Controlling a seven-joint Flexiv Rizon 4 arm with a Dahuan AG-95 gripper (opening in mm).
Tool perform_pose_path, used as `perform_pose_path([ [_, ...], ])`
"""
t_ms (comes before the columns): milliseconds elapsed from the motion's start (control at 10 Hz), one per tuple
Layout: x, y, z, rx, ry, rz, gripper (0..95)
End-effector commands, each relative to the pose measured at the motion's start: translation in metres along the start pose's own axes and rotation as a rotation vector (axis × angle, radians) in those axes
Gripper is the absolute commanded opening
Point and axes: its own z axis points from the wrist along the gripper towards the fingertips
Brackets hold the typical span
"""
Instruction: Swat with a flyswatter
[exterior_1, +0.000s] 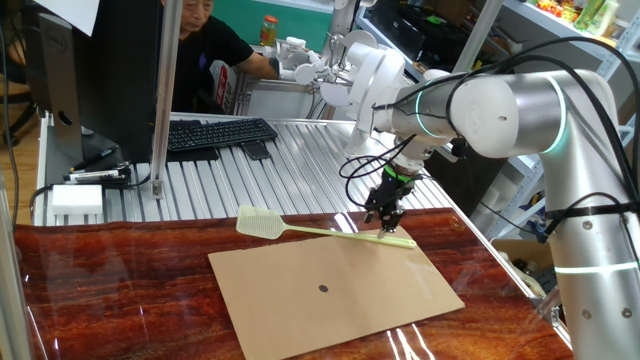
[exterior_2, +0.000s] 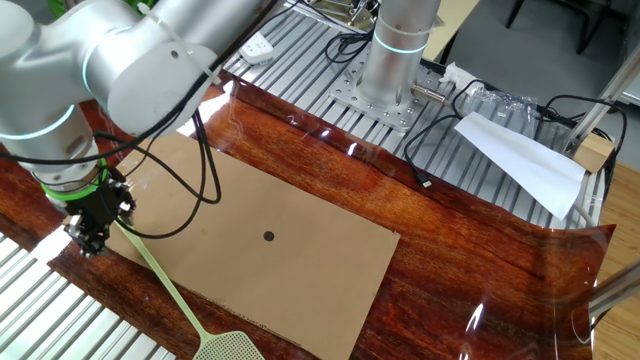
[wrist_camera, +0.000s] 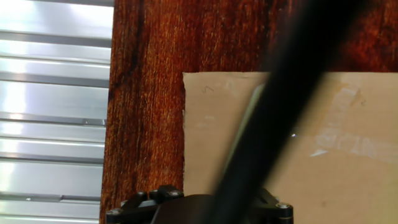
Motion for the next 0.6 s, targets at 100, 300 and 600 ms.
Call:
perform_pose_path([
  [100,-0.0003,0.0011,0.0004,0.001,0.001,-0.007,57.0],
  [300,-0.0005,0.0013,-0.0011,0.001,0.0,-0.022,57.0],
  [600,-0.0006,0.0013,-0.0016,0.003,-0.019,-0.087,19.0],
])
